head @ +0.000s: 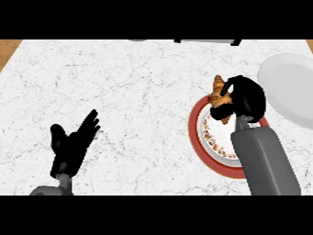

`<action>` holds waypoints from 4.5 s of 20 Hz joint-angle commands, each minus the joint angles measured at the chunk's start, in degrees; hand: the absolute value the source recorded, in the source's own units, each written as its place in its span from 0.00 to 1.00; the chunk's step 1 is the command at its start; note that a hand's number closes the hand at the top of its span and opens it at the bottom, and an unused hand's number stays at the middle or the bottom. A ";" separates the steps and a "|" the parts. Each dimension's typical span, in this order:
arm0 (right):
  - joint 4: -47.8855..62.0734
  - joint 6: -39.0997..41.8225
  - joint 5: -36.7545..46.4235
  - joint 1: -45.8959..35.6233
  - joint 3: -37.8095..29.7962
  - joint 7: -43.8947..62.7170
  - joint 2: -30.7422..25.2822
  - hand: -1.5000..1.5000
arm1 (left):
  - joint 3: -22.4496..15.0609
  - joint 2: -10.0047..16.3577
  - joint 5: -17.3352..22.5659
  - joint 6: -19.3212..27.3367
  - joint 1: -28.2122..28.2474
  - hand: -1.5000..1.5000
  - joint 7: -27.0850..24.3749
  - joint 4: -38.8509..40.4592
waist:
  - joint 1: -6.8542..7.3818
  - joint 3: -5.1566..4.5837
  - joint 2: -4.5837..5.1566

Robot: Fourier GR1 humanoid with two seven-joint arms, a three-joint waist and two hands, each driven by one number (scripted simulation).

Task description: Pick the croissant from the plate and place it in the plate

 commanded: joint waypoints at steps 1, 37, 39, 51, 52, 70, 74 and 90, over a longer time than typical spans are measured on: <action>2.01 -13.06 10.75 -8.69 -0.45 12.47 1.81 1.00 | -0.86 0.02 -0.18 -0.84 0.80 0.50 -0.28 0.11 | 1.50 0.00 0.22; 42.67 -66.81 -3.00 -15.69 -22.30 -2.76 -22.22 1.00 | 1.31 -0.67 -0.09 0.12 1.01 0.50 -0.17 -1.30 | -1.71 0.48 0.30; 43.98 -66.41 -5.91 -15.66 -23.54 -5.22 -24.36 1.00 | 1.38 -0.38 0.03 -0.45 0.62 0.50 0.27 -0.59 | -1.63 0.49 0.41; 50.93 -42.16 -22.14 -15.96 -31.71 -20.95 -27.51 0.00 | 1.09 -1.14 -0.76 0.13 -0.93 0.50 -0.29 -0.02 | -1.24 0.67 0.88; 49.59 -43.74 -24.00 -14.22 -33.19 -24.33 -27.10 0.00 | -0.24 -2.27 -1.02 0.21 0.71 0.50 -0.99 -0.51 | -1.08 0.82 1.04; 42.85 -27.12 -54.20 -6.71 -50.65 -61.32 -24.71 0.00 | 2.01 -1.60 -1.01 1.41 2.03 0.50 0.01 -0.86 | -3.44 0.29 -0.47; 41.40 -21.08 -55.15 -2.80 -47.32 -61.64 -23.55 0.00 | 2.61 -1.77 -0.30 0.34 0.69 0.50 0.07 1.02 | -4.05 0.19 -0.68; 1.12 -24.01 -52.48 23.56 -29.86 -41.72 -8.85 0.00 | 2.87 -1.66 -2.00 0.53 2.46 0.50 3.35 -3.94 | -4.16 0.15 -0.79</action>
